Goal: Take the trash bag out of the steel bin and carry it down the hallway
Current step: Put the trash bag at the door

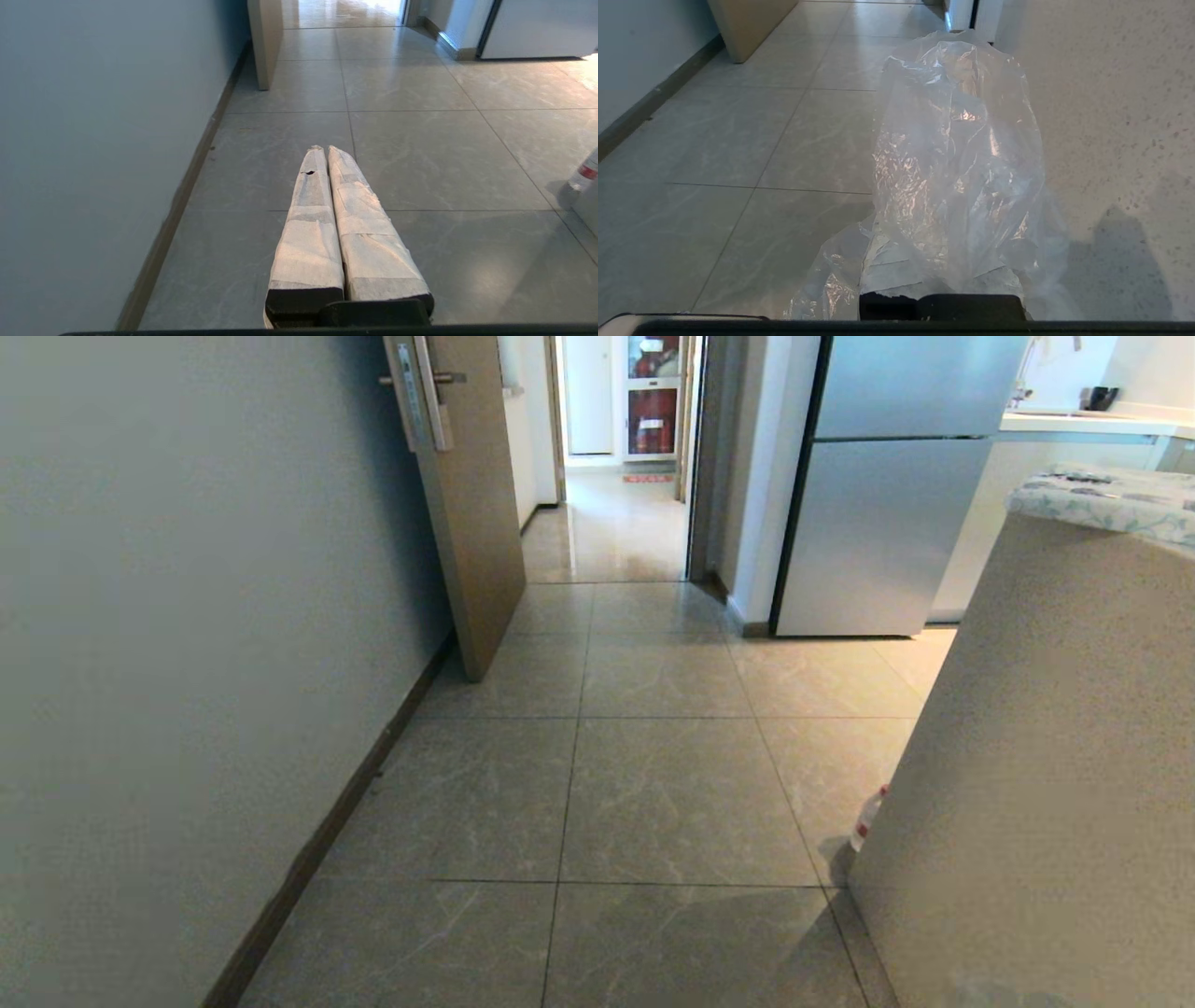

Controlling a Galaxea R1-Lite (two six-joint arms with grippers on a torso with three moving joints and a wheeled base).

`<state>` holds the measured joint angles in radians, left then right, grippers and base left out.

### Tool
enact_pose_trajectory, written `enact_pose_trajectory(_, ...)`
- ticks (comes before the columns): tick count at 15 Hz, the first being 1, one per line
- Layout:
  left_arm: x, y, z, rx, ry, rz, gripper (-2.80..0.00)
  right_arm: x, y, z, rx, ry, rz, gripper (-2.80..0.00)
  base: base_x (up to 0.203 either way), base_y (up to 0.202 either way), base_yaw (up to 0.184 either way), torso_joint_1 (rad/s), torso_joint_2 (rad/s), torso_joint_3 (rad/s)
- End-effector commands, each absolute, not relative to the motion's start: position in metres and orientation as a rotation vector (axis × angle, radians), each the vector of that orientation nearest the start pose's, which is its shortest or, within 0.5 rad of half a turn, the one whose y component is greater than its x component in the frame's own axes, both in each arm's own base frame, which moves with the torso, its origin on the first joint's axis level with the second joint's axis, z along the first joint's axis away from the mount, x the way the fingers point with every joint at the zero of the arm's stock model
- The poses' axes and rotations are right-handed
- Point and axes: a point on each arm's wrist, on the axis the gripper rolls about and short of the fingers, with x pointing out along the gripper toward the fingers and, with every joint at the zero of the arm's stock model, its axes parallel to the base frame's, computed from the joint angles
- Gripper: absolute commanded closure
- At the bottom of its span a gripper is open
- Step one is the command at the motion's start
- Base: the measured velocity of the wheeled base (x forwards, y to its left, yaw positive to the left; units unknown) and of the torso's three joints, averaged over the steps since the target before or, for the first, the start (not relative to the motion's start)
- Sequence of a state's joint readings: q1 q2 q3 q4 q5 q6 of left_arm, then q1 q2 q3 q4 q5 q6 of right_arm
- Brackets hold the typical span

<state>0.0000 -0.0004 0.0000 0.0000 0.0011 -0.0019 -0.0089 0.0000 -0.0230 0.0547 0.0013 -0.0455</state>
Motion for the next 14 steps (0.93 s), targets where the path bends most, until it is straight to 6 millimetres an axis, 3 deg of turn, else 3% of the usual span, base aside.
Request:
enact_pose_trajectory(1,-0.0228,0.0000,0.0755,-0.003,0.000,0.002,0.00,-0.0245,0.0003,0.0762,-0.046,0.034,-0.007,0.00,0.000,0.000,0.000,0.000,0.00,0.000)
enact_pose_trajectory(5,-0.0228,0.0000,0.0755,-0.003,0.000,0.002,0.00,-0.0246,0.0002,0.0762,-0.046,0.032,-0.006,0.00,0.054,-0.034,0.001,0.001,0.00,0.001)
enact_pose_trajectory(10,-0.0228,0.0000,0.0755,-0.003,0.000,0.002,0.00,-0.0246,0.0002,0.0762,-0.046,0.033,-0.005,0.00,0.196,-0.186,0.000,0.000,0.00,0.002)
enact_pose_trajectory(14,-0.0228,0.0000,0.0755,-0.003,0.000,0.002,0.00,-0.0245,0.0002,0.0762,-0.046,0.034,-0.006,0.00,0.026,-0.027,0.031,0.001,0.00,0.004)
